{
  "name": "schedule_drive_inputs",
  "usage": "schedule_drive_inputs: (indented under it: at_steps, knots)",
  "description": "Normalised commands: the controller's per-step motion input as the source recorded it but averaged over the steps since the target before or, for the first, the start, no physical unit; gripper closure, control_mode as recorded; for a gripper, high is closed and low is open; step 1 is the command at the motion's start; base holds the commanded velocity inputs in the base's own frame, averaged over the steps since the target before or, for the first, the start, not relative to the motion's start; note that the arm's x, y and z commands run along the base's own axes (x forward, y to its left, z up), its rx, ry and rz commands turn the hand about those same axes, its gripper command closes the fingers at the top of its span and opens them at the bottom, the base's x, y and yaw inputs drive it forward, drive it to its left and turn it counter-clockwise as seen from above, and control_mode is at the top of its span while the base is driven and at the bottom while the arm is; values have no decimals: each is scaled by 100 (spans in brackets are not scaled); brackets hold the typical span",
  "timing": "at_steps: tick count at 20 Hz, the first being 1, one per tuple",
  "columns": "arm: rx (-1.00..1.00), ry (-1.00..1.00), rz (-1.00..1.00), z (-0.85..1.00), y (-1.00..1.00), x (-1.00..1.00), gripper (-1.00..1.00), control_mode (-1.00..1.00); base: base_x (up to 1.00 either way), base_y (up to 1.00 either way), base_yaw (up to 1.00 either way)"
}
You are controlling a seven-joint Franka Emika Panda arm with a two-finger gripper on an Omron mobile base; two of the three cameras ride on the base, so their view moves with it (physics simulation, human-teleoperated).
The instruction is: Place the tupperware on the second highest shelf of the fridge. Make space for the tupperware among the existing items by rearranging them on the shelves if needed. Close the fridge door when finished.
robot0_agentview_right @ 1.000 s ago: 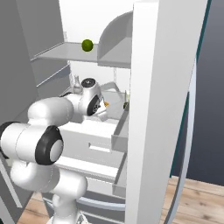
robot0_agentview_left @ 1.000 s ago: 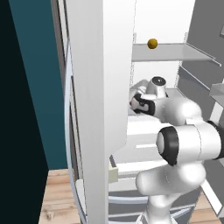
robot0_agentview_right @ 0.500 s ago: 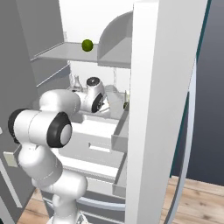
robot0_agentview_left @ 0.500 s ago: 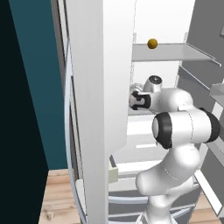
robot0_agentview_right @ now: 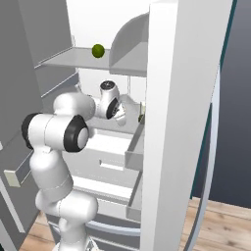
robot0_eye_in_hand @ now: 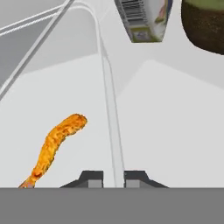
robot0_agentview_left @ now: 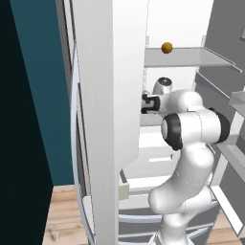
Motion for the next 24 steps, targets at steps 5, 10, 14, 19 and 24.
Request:
schedule_drive_inputs:
  at_steps: [5, 10, 14, 19, 24]
  knots:
    - [0, 0, 0, -20, -26, 34, -100, -100, 0, 0, 0]
    - [0, 0, 0, -14, -35, 17, -100, -100, 0, 0, 0]
    - [0, 0, 0, -9, -32, 1, -100, -100, 0, 0, 0]
    - [0, -5, 0, 0, -6, -21, -100, -100, 0, 0, 0]
    - [-1, -12, 1, 14, 0, -62, -100, -100, 0, 0, 0]
